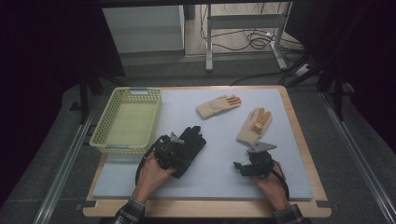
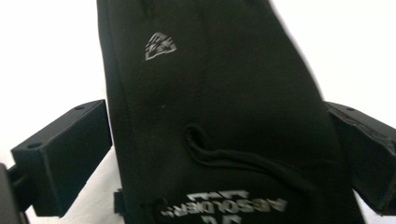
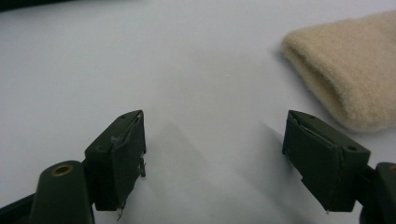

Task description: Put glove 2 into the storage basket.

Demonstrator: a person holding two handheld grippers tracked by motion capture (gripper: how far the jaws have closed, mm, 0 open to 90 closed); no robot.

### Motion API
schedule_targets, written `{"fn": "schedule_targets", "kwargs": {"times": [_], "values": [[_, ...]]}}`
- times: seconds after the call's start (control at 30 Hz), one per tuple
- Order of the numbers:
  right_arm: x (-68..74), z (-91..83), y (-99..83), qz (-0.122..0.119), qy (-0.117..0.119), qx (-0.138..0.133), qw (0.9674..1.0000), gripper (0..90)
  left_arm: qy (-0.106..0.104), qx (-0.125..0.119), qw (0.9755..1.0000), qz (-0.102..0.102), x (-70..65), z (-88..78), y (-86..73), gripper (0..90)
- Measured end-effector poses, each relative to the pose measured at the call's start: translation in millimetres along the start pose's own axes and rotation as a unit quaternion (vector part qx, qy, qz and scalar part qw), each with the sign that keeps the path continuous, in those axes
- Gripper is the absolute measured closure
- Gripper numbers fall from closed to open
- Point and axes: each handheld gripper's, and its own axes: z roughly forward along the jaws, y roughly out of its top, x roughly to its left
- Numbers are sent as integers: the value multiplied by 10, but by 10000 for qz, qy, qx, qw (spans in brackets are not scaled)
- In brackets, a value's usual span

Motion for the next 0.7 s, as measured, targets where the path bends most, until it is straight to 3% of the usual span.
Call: {"fn": "schedule_targets", "kwargs": {"times": [0.1, 0.23, 0.37, 0.53, 0.63, 0.7], "values": [[0, 0, 0, -2, -1, -1, 10000, 210, 53, 143, 9999, -35, 39, 89, -17, 0], [0, 0, 0, -2, 0, -1, 10000, 210, -144, 134, 9996, -182, 57, 159, -43, 0], [0, 0, 0, -3, 0, 0, 10000, 210, -47, 217, 9998, 15, -36, 168, -37, 0], [1, 0, 0, -3, -1, 0, 10000, 210, -75, 247, 9997, -11, -37, 164, -33, 0], [1, 0, 0, -4, -2, 1, 10000, 210, -28, 326, 9994, -108, -9, 134, 1, 82], [1, 0, 0, -4, -4, 0, 10000, 210, -36, 332, 9994, -70, 53, 105, 25, 189]]}}
